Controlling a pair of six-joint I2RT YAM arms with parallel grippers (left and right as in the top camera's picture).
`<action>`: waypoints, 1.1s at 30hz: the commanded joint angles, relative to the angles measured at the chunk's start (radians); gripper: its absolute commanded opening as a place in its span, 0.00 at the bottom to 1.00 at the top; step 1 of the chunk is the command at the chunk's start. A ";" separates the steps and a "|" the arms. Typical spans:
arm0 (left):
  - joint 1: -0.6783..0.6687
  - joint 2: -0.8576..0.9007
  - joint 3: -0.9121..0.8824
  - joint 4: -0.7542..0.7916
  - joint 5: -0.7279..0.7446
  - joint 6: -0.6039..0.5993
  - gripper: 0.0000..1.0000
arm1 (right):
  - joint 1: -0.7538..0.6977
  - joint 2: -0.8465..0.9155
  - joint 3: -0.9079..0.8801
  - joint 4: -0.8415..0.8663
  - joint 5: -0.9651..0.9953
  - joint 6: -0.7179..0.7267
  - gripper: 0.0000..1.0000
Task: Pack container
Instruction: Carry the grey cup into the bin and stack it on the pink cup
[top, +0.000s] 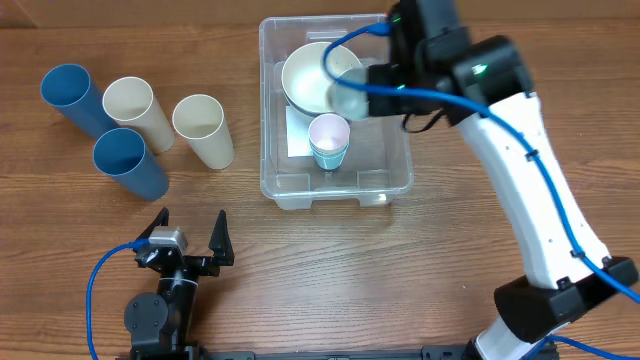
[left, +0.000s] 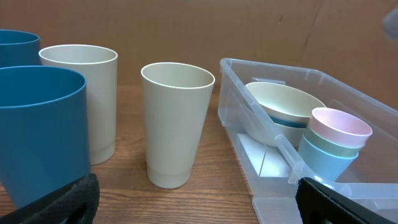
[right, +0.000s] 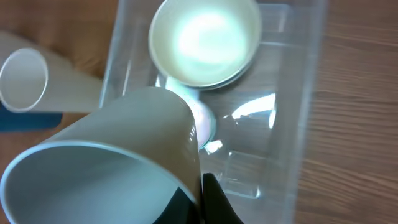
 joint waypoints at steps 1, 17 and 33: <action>0.010 -0.007 -0.003 0.001 0.011 -0.007 1.00 | 0.031 -0.017 -0.089 0.040 0.047 0.011 0.04; 0.010 -0.007 -0.003 0.001 0.011 -0.007 1.00 | 0.044 -0.012 -0.358 0.283 -0.047 0.012 0.17; 0.010 -0.007 -0.003 0.001 0.011 -0.007 1.00 | -0.023 -0.014 -0.228 0.209 -0.047 0.013 1.00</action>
